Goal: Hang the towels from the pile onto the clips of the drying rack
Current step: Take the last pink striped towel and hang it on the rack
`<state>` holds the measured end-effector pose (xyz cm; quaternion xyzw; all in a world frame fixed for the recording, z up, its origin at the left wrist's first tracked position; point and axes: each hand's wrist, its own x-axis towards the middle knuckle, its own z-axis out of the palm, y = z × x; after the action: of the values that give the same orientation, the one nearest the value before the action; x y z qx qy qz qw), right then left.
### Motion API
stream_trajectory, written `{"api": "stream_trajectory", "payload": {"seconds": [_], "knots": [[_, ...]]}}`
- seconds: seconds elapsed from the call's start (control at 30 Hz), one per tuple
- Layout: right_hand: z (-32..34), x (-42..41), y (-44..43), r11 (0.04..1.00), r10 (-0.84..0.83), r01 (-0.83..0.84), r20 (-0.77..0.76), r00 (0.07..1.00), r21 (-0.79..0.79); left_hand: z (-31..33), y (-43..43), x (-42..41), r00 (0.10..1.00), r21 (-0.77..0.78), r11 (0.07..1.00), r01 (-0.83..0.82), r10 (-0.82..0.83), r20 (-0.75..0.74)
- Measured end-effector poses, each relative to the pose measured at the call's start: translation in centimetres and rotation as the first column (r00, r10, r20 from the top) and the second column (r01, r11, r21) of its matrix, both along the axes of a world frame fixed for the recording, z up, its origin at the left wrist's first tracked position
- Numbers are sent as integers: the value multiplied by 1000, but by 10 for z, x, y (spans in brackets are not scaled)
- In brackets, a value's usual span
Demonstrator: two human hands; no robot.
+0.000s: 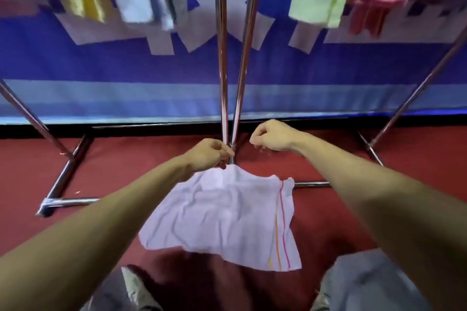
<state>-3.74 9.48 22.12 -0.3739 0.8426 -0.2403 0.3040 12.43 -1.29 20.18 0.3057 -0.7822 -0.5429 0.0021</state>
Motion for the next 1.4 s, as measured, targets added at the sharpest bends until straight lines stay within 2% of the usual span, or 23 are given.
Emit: {"api": "stream_trajectory", "payload": {"seconds": [0.1, 0.23, 0.37, 0.47, 0.6, 0.67, 0.73, 0.77, 0.87, 0.93, 1.03, 1.1, 1.2, 1.3, 1.4], "knots": [[-59, -23, 11, 991, -94, 89, 46, 994, 100, -57, 15, -20, 999, 96, 995, 0, -4, 41], [-144, -60, 32, 950, -266, 240, 109, 958, 201, -123, 32, -56, 996, 148, 989, 20, -33, 88], [-230, -77, 54, 867, -450, 421, 54, 892, 265, -179, 42, -83, 987, 189, 982, 32, -61, 150], [-289, -75, 77, 790, -534, 494, 10, 846, 363, -213, 49, -94, 978, 235, 972, 7, -55, 201], [-333, -71, 84, 647, -688, 619, -9, 726, 446, -238, 56, -102, 974, 281, 959, -35, -30, 223], [-345, -69, 81, 557, -777, 703, -22, 629, 441, -244, 57, -104, 974, 285, 957, -47, -20, 227], [-346, -69, 78, 522, -813, 733, -4, 582, 436, -246, 57, -106, 972, 285, 958, -38, -31, 234], [-344, -68, 76, 536, -810, 719, 30, 585, 442, -246, 57, -106, 971, 275, 961, -31, -37, 237], [-328, -66, 69, 608, -780, 673, 161, 604, 421, -238, 52, -106, 972, 212, 977, -25, -26, 235], [-309, -65, 60, 687, -722, 652, 198, 663, 321, -227, 46, -103, 971, 125, 992, 2, -32, 235], [-259, -64, 45, 875, -482, 447, 258, 837, 184, -195, 39, -94, 967, 1, 997, 81, -79, 244], [-214, -60, 36, 941, -337, 327, 325, 884, 84, -166, 33, -90, 972, -44, 995, 86, -74, 225], [-148, -46, 22, 960, -211, 257, 321, 923, -108, -112, 23, -84, 998, -152, 988, -8, 17, 60], [-82, -31, 11, 972, 4, 30, 145, 989, -235, -48, 14, -76, 993, -263, 963, -59, 30, -113], [-21, -17, 8, 949, 162, -132, 84, 983, -286, 3, -1, -58, 990, -294, 954, -51, 9, -142]]}}
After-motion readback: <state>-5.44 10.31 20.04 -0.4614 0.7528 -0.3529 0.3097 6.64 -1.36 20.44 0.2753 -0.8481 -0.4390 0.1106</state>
